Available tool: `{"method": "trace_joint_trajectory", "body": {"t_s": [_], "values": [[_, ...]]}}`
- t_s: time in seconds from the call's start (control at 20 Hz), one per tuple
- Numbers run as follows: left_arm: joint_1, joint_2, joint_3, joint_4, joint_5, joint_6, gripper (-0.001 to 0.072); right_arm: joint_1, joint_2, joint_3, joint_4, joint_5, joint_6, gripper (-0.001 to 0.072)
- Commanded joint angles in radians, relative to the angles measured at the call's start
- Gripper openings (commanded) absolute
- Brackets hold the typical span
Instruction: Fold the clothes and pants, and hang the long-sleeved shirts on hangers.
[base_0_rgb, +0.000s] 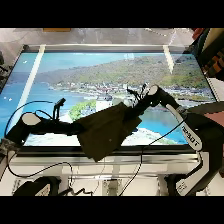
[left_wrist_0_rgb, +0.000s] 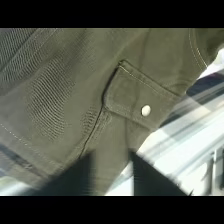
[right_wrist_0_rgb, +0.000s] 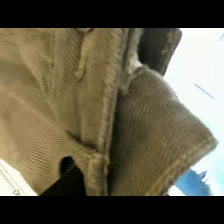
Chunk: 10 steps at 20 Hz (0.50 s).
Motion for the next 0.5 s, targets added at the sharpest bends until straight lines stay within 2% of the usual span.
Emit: {"method": "trace_joint_trajectory", "body": {"t_s": [0.0,0.15,0.3,0.45], "values": [[0.001,0.001,0.116,0.001,0.016,0.103,0.0020,-0.048,0.055,0.154,-0.135,0.020,0.085,0.0042],[0.001,0.006,0.262,0.043,0.015,0.145,0.0019,-0.150,0.116,0.309,-0.299,0.059,0.262,0.0042],[0.001,0.041,0.396,0.312,0.016,0.144,0.0019,-0.296,0.198,0.417,-0.408,0.133,0.325,0.0043],[0.001,0.119,0.429,0.580,0.013,0.143,0.0020,-0.483,0.288,0.474,-0.560,0.227,0.424,0.0043]]}}
